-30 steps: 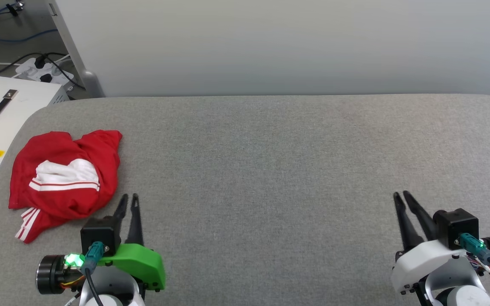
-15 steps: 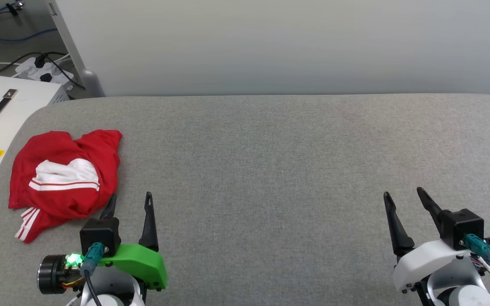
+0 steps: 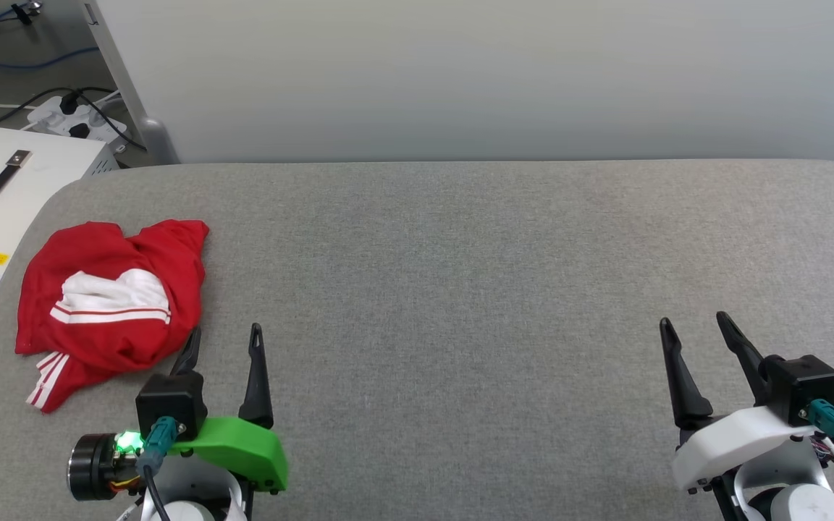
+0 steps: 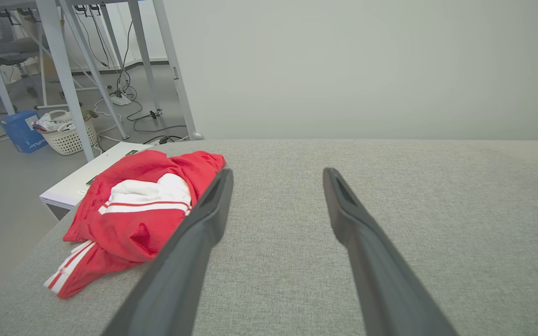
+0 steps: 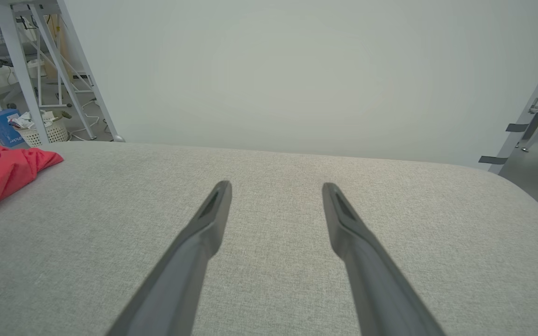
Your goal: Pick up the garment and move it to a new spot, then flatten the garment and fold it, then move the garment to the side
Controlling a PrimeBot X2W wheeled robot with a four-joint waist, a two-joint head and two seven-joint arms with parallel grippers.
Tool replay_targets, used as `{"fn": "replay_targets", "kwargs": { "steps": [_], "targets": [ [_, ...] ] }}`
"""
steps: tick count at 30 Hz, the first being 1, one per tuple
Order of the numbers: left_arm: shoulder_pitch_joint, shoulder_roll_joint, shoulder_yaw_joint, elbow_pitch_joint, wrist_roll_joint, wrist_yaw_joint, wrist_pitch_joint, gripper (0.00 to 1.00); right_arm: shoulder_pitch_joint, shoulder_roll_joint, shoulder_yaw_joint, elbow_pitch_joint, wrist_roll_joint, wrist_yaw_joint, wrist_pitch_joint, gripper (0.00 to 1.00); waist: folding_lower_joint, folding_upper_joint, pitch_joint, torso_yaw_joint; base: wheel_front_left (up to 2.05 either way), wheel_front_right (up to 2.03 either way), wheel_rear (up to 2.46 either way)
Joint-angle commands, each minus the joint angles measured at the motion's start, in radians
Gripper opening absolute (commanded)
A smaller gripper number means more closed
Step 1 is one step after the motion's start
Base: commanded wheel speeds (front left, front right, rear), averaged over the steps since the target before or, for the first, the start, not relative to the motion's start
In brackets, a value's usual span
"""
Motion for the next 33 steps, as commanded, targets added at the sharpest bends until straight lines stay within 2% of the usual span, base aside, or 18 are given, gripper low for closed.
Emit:
{"fn": "replay_targets", "kwargs": {
  "steps": [1,33],
  "targets": [
    [-0.01,-0.001,-0.001,0.003,-0.011,0.008,-0.01,1.0,-0.006,0.0,-0.002,-0.009,0.011,0.0,-0.013,1.0,0.0,0.0,0.0,0.0,0.0,0.0,0.0],
    [-0.009,-0.002,-0.021,0.036,-0.047,0.021,-0.076,1.0,0.015,0.0,-0.008,0.009,0.033,0.0,-0.078,1.0,0.0,0.0,0.007,0.005,0.0,0.0,0.0]
  ]
}}
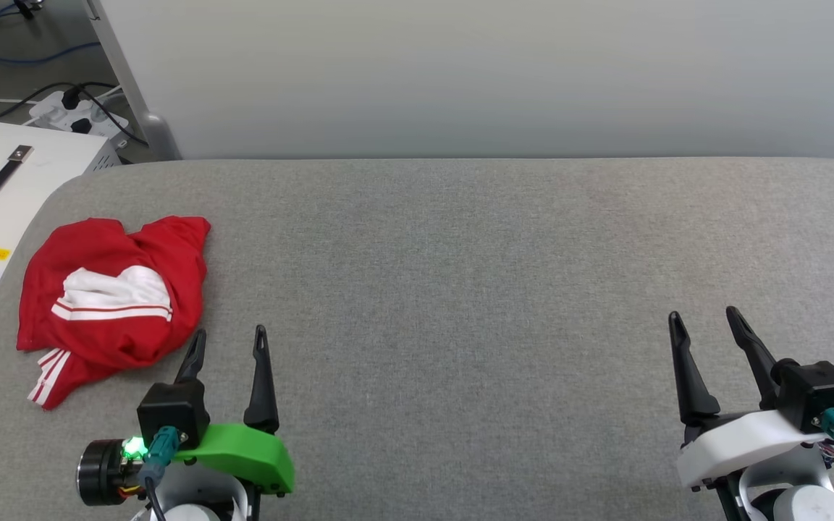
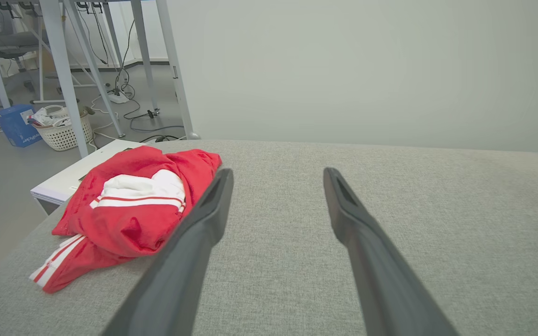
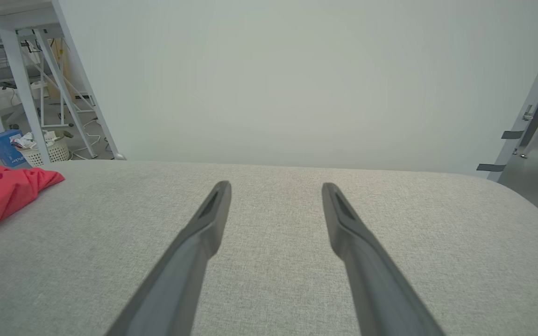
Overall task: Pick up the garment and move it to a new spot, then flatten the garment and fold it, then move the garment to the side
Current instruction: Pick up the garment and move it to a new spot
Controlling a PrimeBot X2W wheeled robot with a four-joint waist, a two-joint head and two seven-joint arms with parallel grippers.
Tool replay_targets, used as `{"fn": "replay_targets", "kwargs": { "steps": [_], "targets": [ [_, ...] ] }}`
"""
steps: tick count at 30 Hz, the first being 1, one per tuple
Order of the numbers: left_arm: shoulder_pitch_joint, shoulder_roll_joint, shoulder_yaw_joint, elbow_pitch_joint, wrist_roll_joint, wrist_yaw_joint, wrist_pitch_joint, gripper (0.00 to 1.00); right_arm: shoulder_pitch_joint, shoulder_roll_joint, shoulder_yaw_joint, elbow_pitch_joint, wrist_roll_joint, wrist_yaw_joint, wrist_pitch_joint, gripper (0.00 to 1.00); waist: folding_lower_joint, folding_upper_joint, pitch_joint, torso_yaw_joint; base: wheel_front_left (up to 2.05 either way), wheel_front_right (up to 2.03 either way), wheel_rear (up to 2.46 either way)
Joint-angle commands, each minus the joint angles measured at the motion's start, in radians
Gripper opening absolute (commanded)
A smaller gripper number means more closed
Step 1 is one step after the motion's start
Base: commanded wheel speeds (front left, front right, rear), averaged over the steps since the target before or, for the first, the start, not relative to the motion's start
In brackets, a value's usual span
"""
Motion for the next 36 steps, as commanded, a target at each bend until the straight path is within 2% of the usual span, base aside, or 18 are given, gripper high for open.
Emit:
{"fn": "replay_targets", "kwargs": {
  "steps": [1,27,36],
  "targets": [
    [-0.008,-0.002,-0.002,0.005,-0.002,0.007,-0.012,1.0,0.015,0.0,-0.001,0.005,0.011,0.0,-0.01,1.0,0.0,0.0,0.001,0.0,0.0,0.0,0.0],
    [-0.013,-0.003,-0.019,0.043,-0.026,0.024,-0.066,1.0,0.031,0.0,-0.003,0.033,0.02,-0.001,-0.064,1.0,0.0,0.0,0.015,0.006,0.0,0.0,0.0],
    [-0.02,-0.004,-0.016,0.056,-0.039,0.033,-0.084,1.0,0.036,0.0,0.004,0.037,0.02,-0.001,-0.082,1.0,0.0,0.0,0.023,0.055,0.0,0.0,0.0]
  ]
}}
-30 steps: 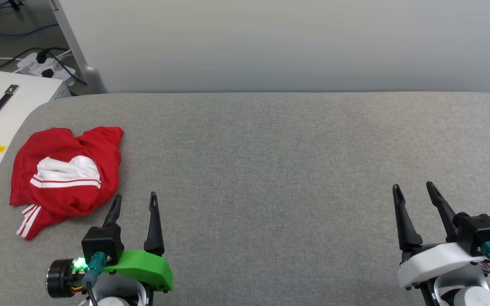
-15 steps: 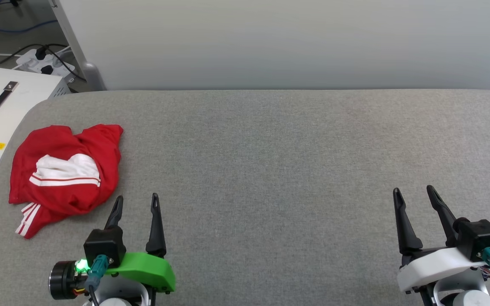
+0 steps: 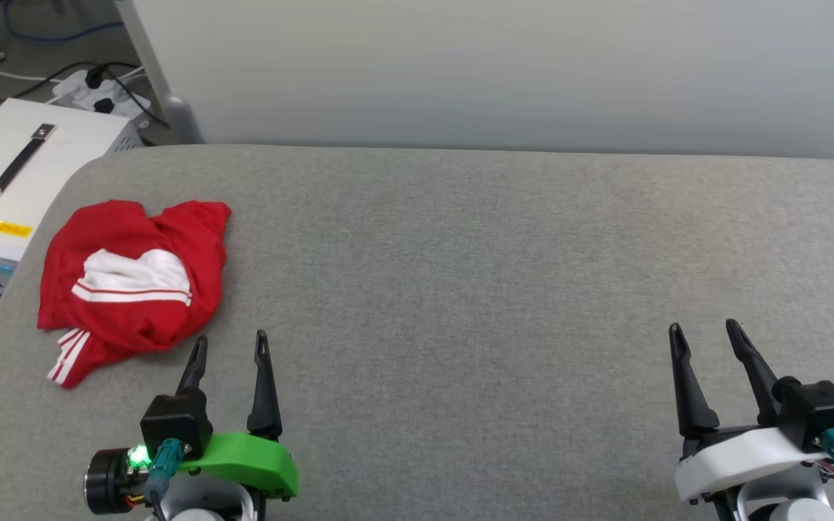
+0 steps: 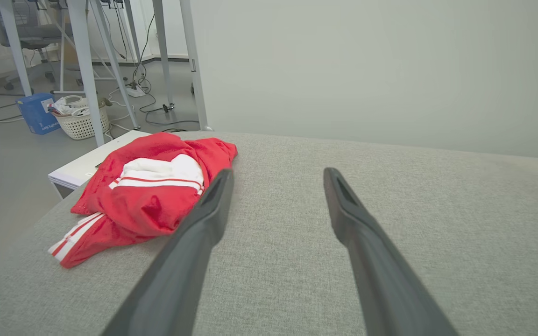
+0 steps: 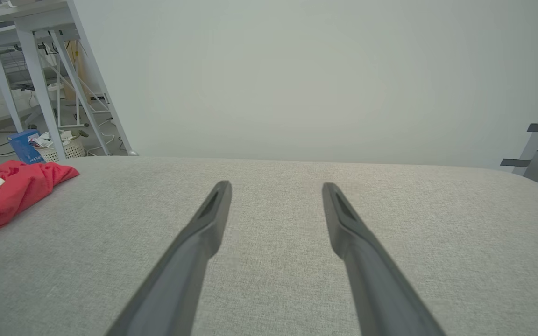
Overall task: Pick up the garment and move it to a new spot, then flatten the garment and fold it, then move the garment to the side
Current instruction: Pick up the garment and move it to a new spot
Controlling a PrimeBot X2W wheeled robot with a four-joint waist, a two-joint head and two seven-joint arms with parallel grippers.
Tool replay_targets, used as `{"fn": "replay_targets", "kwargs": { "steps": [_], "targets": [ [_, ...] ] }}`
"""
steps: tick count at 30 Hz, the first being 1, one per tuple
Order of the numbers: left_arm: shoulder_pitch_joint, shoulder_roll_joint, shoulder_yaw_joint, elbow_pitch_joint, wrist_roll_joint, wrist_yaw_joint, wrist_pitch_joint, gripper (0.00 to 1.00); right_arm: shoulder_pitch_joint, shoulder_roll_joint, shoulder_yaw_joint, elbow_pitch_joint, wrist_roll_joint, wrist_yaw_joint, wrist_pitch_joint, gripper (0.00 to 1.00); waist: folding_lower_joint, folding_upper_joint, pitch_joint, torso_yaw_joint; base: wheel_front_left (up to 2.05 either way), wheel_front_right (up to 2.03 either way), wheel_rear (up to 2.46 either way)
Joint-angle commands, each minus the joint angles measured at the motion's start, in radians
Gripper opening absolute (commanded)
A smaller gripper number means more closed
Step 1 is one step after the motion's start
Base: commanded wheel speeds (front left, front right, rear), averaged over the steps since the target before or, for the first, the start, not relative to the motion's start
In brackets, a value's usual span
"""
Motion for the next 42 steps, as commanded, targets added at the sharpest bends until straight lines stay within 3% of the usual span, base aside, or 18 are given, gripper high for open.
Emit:
{"fn": "replay_targets", "kwargs": {
  "steps": [1,24,34,37,42],
  "targets": [
    [-0.02,-0.003,0.001,0.005,-0.014,0.006,-0.009,1.0,0.017,0.0,0.002,0.001,0.006,-0.001,-0.012,1.0,-0.0001,0.0,0.005,0.027,0.0,0.0,0.0],
    [-0.025,-0.004,0.043,0.046,-0.108,0.034,-0.057,1.0,0.012,0.0,0.097,-0.011,-0.032,-0.001,-0.059,1.0,-0.0001,0.0,0.049,0.341,0.0,0.0,0.0],
    [-0.022,-0.005,0.058,0.063,-0.129,0.031,-0.069,1.0,0.006,0.0,0.123,-0.011,-0.029,-0.001,-0.071,1.0,-0.0001,0.0,0.055,0.401,0.0,0.0,0.0],
    [-0.039,-0.005,0.077,0.081,-0.132,0.009,-0.069,1.0,0.005,0.0,0.127,-0.009,-0.028,-0.001,-0.071,1.0,-0.0001,0.0,0.059,0.398,0.0,0.0,0.0],
    [-0.152,0.035,0.143,0.119,-0.094,-0.092,-0.069,1.0,-0.01,0.0,0.127,-0.015,-0.043,-0.001,-0.071,1.0,-0.0001,0.0,0.082,0.372,0.0,0.0,0.0]
  ]
}}
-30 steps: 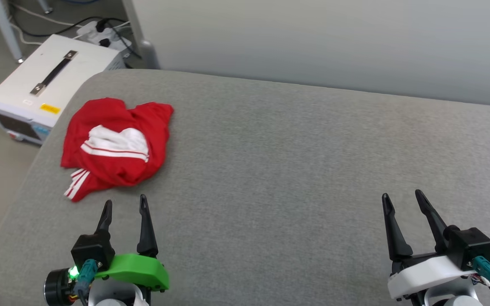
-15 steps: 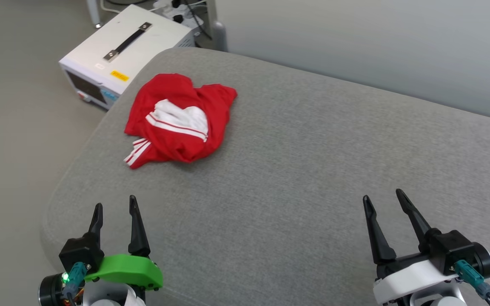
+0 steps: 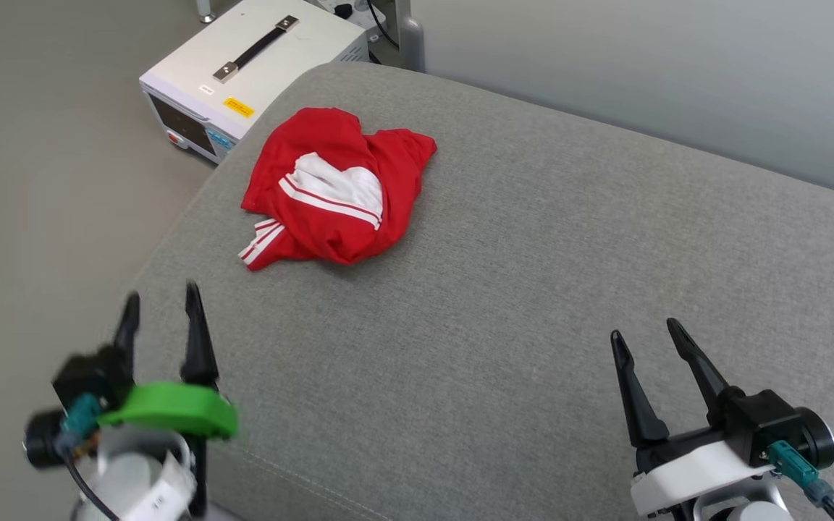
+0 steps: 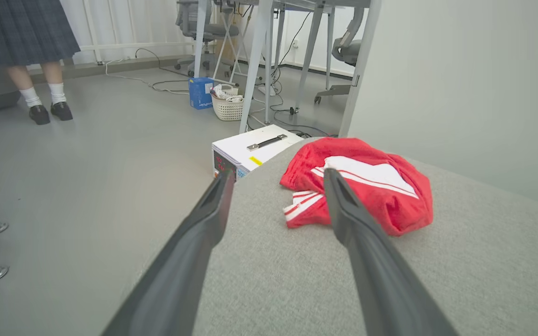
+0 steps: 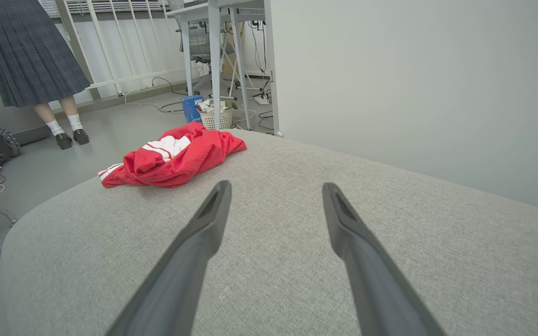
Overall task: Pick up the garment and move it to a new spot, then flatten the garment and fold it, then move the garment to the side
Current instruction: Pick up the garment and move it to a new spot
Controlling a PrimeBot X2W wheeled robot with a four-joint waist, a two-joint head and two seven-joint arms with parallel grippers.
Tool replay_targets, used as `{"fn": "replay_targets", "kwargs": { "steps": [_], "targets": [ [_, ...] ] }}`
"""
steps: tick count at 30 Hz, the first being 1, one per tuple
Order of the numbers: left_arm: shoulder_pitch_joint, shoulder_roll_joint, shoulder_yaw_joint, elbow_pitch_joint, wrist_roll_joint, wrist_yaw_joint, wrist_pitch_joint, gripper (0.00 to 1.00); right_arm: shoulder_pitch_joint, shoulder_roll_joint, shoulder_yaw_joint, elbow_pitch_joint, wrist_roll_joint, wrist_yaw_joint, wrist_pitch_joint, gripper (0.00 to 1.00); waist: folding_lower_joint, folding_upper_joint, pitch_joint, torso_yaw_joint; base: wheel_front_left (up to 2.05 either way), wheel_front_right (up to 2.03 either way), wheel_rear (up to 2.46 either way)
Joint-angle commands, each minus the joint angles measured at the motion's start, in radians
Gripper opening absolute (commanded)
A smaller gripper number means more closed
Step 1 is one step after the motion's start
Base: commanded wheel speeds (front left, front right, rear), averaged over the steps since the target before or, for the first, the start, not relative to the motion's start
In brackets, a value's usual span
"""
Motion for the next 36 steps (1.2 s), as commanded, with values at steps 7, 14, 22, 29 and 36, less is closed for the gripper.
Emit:
{"fn": "replay_targets", "kwargs": {
  "steps": [7,14,22,29,36],
  "targets": [
    [-0.326,0.132,-0.023,0.13,-0.013,-0.094,0.006,1.0,-0.07,-0.004,-0.018,-0.029,-0.043,-0.001,-0.009,1.0,-0.0001,0.0,0.093,-0.066,0.0,0.0,0.0],
    [-0.614,0.237,-0.215,0.224,-0.14,-0.105,0.203,1.0,-0.12,-0.022,-0.018,-0.06,-0.051,-0.001,-0.009,1.0,-0.0001,0.0,0.176,-0.12,0.0,0.0,0.0],
    [-0.832,0.377,-0.521,0.296,-0.401,-0.105,0.634,1.0,-0.174,-0.05,0.017,-0.072,-0.042,-0.001,-0.009,1.0,-0.0001,0.0,0.249,-0.184,0.0,0.0,0.0],
    [-0.896,0.472,-0.725,0.333,-0.579,-0.105,0.939,1.0,-0.205,-0.07,0.028,-0.07,-0.03,-0.001,-0.009,1.0,-0.0001,0.0,0.31,-0.234,0.0,0.0,0.0],
    [-0.865,0.482,-0.776,0.427,-0.699,-0.105,0.981,1.0,-0.234,-0.081,0.028,-0.067,-0.025,-0.001,-0.009,1.0,-0.0001,0.0,0.365,-0.273,0.0,0.0,0.0]
  ]
}}
